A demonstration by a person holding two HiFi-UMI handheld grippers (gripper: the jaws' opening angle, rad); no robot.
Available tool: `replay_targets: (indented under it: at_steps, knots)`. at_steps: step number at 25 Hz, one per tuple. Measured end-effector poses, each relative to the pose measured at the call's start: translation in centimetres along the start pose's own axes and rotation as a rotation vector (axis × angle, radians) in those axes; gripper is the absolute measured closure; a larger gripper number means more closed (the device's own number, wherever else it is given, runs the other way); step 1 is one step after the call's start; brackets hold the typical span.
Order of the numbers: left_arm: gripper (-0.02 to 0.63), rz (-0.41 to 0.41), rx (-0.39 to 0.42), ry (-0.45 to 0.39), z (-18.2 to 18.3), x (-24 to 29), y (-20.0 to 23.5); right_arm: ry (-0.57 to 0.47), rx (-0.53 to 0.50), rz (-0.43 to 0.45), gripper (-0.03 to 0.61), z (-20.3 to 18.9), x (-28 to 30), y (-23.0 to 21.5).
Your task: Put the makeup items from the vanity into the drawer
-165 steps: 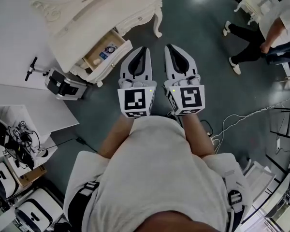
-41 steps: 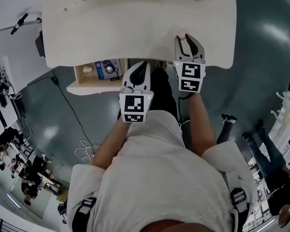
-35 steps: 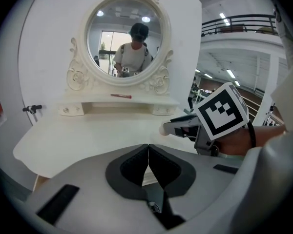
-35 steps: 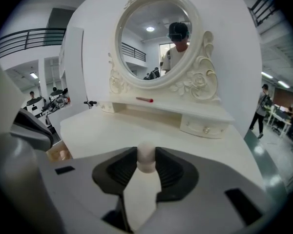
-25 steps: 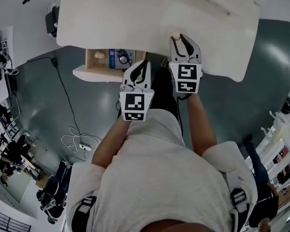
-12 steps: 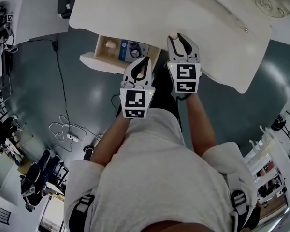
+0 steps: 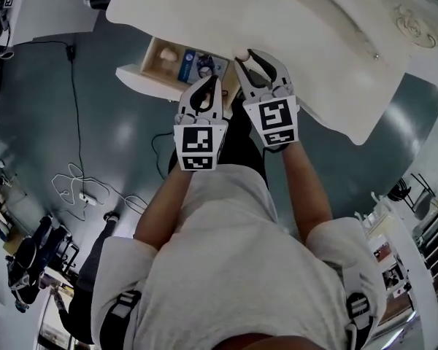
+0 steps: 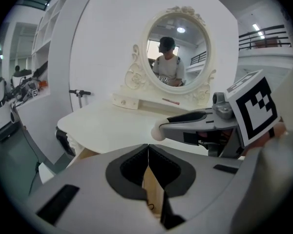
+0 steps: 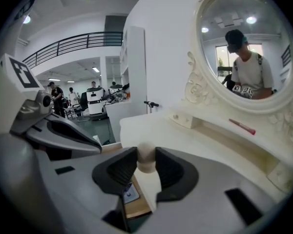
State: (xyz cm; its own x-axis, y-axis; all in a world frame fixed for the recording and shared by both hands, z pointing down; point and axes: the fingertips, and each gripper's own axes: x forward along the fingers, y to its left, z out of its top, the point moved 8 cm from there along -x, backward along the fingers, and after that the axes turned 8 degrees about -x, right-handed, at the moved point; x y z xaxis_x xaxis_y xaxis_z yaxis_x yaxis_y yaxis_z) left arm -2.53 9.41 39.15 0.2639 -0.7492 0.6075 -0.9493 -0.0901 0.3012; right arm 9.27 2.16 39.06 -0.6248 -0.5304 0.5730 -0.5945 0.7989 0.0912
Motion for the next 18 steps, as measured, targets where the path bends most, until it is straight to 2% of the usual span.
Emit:
replay_targets:
  at_steps: [5,13,18]
  knots:
    - [0.606,0.066,-0.062,-0.011,-1.4,-1.8,2.8,0.006,-0.044,0.093,0.453,0.9,2.2,3.2]
    - [0.606,0.180,-0.118,-0.040,-2.9,-4.3,7.4,0.005,-0.128,0.258,0.453,3.4,5.9,8.7]
    - [0.606,0.217,-0.167,-0.049,-3.9,-4.8,9.6,0.065,-0.184,0.366,0.453,2.8,8.3,11.1]
